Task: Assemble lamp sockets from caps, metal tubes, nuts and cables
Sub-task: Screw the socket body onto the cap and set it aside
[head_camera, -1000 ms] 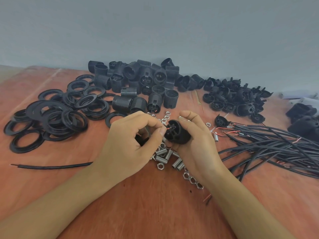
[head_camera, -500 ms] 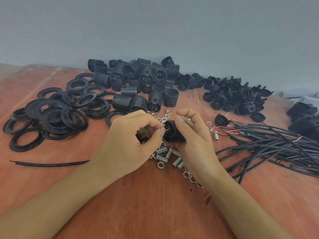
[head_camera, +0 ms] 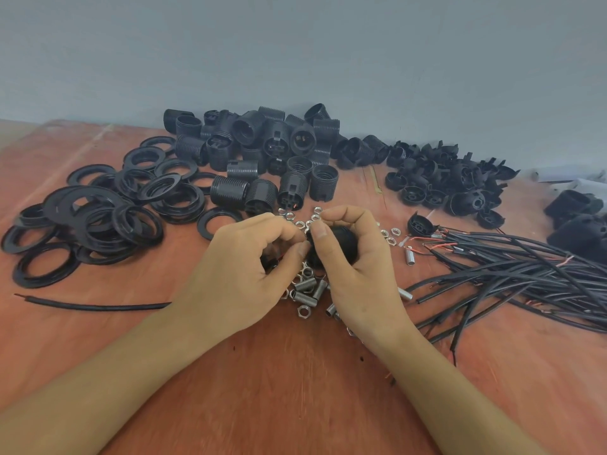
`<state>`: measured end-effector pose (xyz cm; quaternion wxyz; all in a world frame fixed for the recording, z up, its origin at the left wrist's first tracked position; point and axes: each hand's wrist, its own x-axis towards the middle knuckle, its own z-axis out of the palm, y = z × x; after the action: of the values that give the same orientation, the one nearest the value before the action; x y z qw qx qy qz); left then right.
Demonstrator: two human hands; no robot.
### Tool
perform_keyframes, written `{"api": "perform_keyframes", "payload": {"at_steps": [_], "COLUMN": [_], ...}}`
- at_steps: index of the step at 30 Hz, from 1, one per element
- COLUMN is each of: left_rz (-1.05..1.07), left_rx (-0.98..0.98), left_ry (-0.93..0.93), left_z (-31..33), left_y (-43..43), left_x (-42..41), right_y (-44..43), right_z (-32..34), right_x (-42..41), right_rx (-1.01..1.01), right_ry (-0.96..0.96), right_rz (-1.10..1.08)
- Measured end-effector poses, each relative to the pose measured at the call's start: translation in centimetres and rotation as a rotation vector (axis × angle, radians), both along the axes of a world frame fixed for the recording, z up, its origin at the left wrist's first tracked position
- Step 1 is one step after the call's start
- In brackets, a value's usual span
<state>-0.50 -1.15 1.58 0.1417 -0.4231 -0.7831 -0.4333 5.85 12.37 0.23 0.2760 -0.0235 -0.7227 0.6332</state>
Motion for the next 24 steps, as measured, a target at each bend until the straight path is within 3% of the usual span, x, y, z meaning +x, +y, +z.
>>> {"api": "perform_keyframes", "payload": {"at_steps": [6,10,14,24], "left_rz": [0.022,0.027,-0.010,-0.062], "left_rx": [0.049,0.124,0.145,0.129], "left_ry": [-0.006,-0.204,-0.308,-0.255], "left_z": [-0.2,-0.2,-0.2,-0.5], "left_y": [0.0,0.2,0.1,0.3], "left_x": [-0.2,-0.1,-0.4,0.0], "right_y": [-0.6,-0.4,-0.3,-1.1], "right_z": [-0.1,0.3,0.4,0.3], "right_x": [-0.2,-0.6,-0.6,-0.7], "right_rx": [-0.046,-0.178,-0.176,-0.052], "right_ry": [0.004,-0.023,-0.017,0.007], "right_rz": [-0.086,-0.151,-0.167,-0.187]}}
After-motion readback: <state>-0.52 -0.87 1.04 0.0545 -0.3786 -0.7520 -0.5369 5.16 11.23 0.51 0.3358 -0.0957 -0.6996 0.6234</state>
